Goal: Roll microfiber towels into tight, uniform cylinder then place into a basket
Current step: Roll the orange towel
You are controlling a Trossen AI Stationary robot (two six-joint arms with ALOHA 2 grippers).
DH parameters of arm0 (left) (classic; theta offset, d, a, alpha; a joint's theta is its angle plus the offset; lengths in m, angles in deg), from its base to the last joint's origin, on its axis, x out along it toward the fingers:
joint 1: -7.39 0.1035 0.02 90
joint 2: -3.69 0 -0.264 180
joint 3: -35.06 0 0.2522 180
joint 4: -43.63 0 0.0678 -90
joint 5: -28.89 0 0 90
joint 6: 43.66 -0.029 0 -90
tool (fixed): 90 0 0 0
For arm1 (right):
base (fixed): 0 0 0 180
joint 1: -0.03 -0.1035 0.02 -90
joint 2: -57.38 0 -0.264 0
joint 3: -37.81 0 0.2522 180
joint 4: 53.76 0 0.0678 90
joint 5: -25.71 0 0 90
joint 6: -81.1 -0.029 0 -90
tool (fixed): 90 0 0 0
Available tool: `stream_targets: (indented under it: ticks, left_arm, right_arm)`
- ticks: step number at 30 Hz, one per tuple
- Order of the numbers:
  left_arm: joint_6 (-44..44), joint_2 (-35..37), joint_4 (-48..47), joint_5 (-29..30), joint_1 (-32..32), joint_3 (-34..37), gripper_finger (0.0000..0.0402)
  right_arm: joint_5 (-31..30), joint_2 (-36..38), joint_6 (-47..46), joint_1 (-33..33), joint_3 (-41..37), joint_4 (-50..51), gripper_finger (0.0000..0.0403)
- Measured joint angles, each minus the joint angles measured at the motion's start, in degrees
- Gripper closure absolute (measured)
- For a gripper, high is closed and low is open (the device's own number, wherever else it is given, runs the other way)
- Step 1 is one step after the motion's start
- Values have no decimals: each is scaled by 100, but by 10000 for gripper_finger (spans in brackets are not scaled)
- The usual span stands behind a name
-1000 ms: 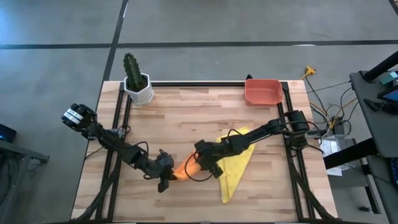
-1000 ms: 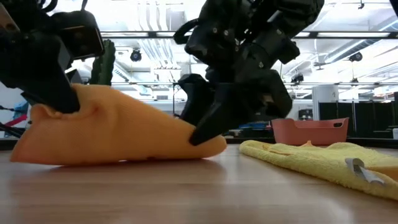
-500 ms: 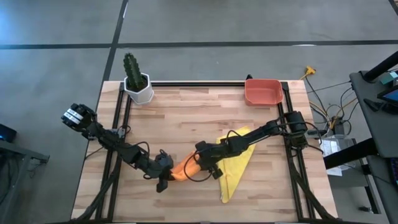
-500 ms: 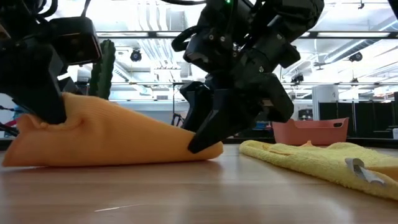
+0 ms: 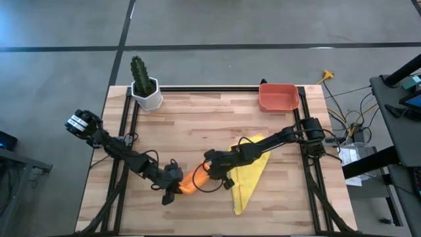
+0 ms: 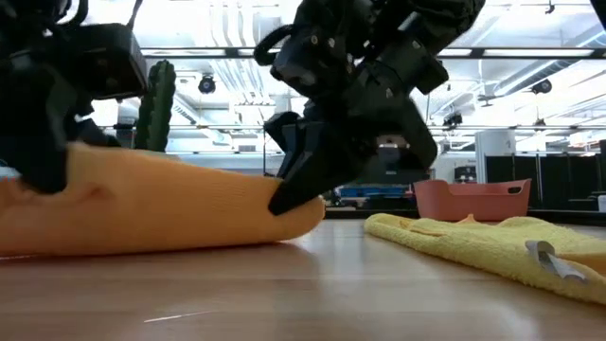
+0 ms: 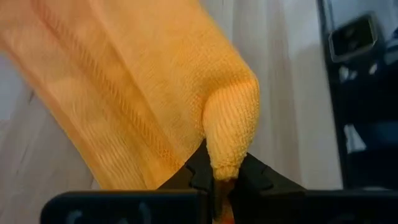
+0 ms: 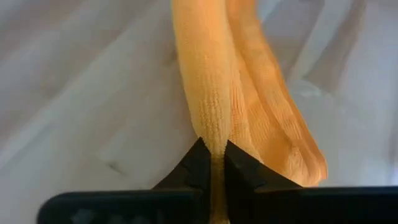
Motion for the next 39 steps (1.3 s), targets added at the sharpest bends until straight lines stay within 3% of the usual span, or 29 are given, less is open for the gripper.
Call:
stream_targets:
  ticks: [4, 9, 14, 19, 25, 33, 39]
  left_arm:
    - [-143, -8, -373, -202, 0, -2, 378]
    - [-320, -8, -498, -391, -13, 39, 323]
    - [-405, -8, -581, -459, -13, 85, 265]
    - [-390, -8, -652, -486, -13, 85, 230]
    - [-338, 18, -646, -491, -13, 83, 221]
    - [71, 496, -663, -495, -13, 71, 221]
    - [50, 1154, -801, -406, -16, 1, 221]
  right_arm:
    - [442, 0, -223, 8, 356, 615, 390]
    - [1140, 0, -505, 23, 749, 1274, 391]
    - [1767, -2, -1181, 49, 919, 1480, 390]
    - [1952, -7, -1555, 65, 771, 1476, 390]
    - [2036, -176, -1617, 65, 630, 1481, 390]
    - [3064, -853, -2500, 82, 934, 1473, 390]
    - [3670, -949, -3137, 188, 1121, 1419, 390]
